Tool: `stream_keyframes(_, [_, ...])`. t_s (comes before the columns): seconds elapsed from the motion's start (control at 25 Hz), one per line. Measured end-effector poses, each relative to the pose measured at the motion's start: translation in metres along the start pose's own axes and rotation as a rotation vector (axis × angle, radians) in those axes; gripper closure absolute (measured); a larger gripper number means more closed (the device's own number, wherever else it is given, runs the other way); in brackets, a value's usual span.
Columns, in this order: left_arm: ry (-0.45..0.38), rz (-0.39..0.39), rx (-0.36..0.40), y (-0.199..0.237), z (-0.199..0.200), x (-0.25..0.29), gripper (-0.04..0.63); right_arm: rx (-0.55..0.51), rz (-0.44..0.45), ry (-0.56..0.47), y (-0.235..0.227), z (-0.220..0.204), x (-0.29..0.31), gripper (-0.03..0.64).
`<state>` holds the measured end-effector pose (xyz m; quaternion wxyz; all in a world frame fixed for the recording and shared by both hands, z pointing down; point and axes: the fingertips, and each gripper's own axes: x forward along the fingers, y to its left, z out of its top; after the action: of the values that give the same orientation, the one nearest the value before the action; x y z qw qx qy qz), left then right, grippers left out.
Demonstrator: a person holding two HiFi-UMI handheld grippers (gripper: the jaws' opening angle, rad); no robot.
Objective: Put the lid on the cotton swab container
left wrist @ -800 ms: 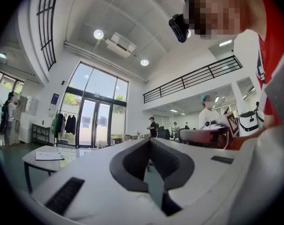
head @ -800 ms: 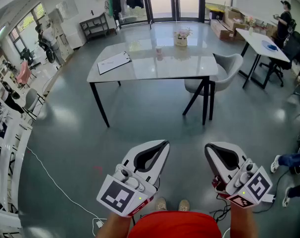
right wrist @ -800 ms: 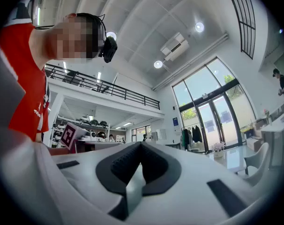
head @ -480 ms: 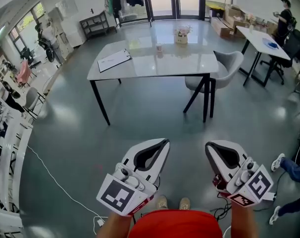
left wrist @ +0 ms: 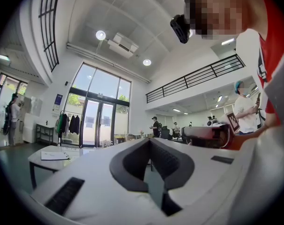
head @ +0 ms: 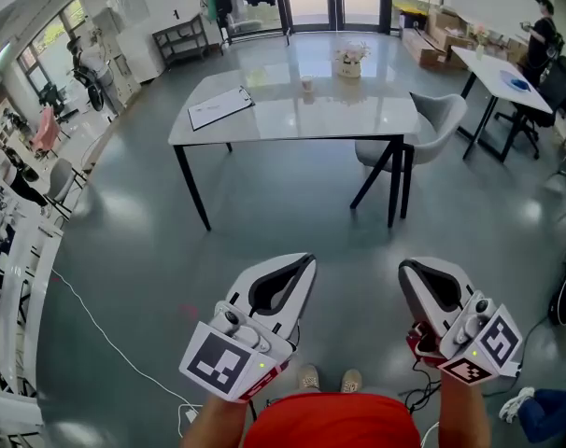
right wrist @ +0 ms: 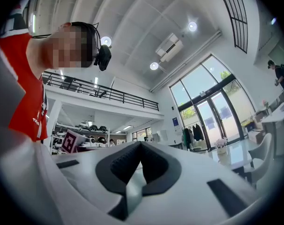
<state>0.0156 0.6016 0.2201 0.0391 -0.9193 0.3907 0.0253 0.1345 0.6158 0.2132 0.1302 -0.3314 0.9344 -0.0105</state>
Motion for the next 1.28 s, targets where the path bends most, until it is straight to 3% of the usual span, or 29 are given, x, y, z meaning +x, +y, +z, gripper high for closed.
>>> stream_keyframes(0.44, [-0.034, -0.002, 0.047, 0.075, 0.005, -0.020, 0.578, -0.036, -0.012, 0.013, 0.010, -0.019, 0.061, 0.612])
stream_keyframes(0.72, [-0.022, 0.000, 0.026, 0.116, -0.009, -0.007, 0.578, -0.030, -0.010, 0.044, -0.008, -0.035, 0.097, 0.612])
stream_keyframes(0.96, [-0.016, 0.037, 0.020, 0.158, -0.020, 0.026, 0.578, -0.029, 0.006, 0.046, -0.054, -0.044, 0.130, 0.612])
stream_keyframes(1.12, [0.031, 0.060, 0.004, 0.189, -0.030, 0.068, 0.578, -0.032, 0.029, 0.036, -0.105, -0.045, 0.157, 0.612])
stream_keyframes(1.28, [-0.009, 0.084, 0.049, 0.226, -0.024, 0.126, 0.578, -0.032, 0.050, 0.025, -0.165, -0.041, 0.186, 0.612])
